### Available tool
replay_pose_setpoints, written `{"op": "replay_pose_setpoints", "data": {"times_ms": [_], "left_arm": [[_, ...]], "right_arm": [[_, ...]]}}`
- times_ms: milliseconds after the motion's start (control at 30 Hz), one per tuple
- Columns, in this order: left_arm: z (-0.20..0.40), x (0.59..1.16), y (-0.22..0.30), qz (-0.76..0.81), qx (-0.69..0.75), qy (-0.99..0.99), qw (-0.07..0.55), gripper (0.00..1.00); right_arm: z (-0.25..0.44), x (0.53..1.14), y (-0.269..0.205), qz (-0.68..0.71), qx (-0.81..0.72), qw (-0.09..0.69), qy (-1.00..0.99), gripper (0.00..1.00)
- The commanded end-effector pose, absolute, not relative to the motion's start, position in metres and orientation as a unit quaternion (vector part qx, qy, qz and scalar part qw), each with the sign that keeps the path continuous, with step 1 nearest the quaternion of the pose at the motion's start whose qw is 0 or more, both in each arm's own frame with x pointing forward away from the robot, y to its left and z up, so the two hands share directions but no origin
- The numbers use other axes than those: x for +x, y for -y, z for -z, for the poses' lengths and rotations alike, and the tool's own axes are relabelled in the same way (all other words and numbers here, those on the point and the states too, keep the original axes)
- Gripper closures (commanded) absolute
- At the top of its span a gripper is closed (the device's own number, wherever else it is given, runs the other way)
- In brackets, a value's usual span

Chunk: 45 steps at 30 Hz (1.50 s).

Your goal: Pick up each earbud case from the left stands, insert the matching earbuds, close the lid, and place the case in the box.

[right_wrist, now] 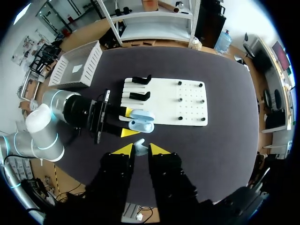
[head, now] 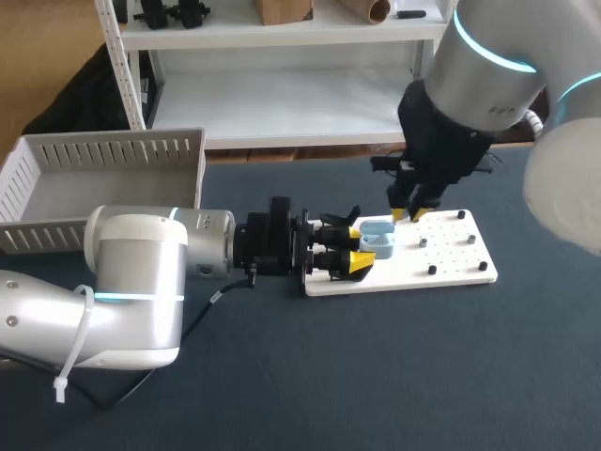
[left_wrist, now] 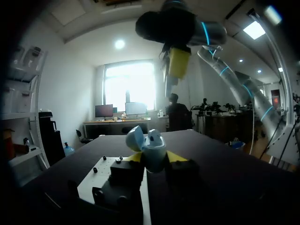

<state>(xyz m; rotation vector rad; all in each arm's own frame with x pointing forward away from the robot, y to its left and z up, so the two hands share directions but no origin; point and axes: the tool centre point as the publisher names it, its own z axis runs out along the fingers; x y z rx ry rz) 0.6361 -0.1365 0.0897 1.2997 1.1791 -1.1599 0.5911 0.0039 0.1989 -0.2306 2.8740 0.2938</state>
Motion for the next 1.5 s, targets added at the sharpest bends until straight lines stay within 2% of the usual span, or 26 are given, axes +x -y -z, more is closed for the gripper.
{"op": "replay_pose_setpoints", "data": {"times_ms": [33, 533, 1500], "left_arm": [[-0.089, 0.637, 0.137, 0.479, 0.537, -0.486, 0.496, 1.0], [-0.089, 0.637, 0.137, 0.479, 0.537, -0.486, 0.496, 1.0], [-0.089, 0.637, 0.137, 0.479, 0.537, -0.486, 0.496, 1.0]], "right_arm": [[-0.195, 0.581, -0.015, -0.097, -0.086, 0.131, -0.983, 1.0], [-0.185, 0.582, -0.042, -0.11, -0.088, 0.155, -0.978, 1.0], [-0.16, 0.611, -0.044, -0.112, -0.054, 0.168, -0.978, 1.0]]}}
